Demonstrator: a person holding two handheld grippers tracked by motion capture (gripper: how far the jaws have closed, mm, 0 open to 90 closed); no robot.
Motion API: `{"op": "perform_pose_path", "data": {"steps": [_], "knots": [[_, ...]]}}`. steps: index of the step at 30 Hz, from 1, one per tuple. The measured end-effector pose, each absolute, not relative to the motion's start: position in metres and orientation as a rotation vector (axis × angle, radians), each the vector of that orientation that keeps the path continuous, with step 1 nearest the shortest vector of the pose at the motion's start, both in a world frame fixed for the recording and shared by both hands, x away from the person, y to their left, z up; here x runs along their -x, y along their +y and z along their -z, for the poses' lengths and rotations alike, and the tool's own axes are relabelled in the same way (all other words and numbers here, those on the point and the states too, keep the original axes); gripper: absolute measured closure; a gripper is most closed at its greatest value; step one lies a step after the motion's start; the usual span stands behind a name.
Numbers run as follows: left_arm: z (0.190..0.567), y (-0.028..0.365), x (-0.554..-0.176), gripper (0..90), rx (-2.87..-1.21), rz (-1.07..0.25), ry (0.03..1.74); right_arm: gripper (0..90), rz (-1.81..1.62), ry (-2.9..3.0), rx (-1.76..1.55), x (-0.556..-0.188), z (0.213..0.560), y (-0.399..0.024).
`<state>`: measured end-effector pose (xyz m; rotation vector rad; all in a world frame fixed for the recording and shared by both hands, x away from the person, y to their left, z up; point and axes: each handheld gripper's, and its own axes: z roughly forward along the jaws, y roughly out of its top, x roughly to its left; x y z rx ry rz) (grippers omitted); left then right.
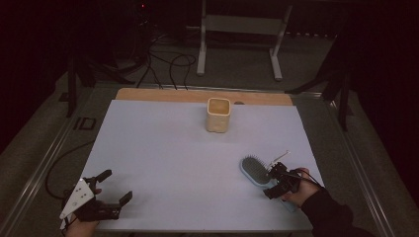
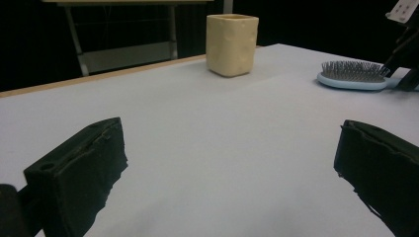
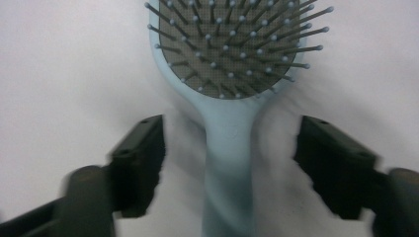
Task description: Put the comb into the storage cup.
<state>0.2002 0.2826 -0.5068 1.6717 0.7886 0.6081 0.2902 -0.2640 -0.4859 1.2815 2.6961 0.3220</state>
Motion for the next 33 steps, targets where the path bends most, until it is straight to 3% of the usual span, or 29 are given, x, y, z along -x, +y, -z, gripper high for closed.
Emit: {"op": "perform_pose_path", "data": {"steps": [2,11,21,33], "knots": [[0.507,0.282,-0.200,0.0,-1.675,-0.608,0.786,41.9,-0.311,2.691,-1.294,-0.293,0.486,-0.265],[0.507,0.283,-0.200,0.0,-1.673,-0.605,0.789,56.7,-0.273,2.730,-1.295,-0.296,0.488,-0.261],[0.507,0.283,-0.200,0.0,-1.674,-0.605,0.787,66.1,-0.218,2.743,-1.275,-0.297,0.489,-0.255],[0.508,0.282,-0.200,0.0,-1.683,-0.600,0.785,69.4,-0.187,2.743,-1.278,-0.296,0.489,-0.252]]}}
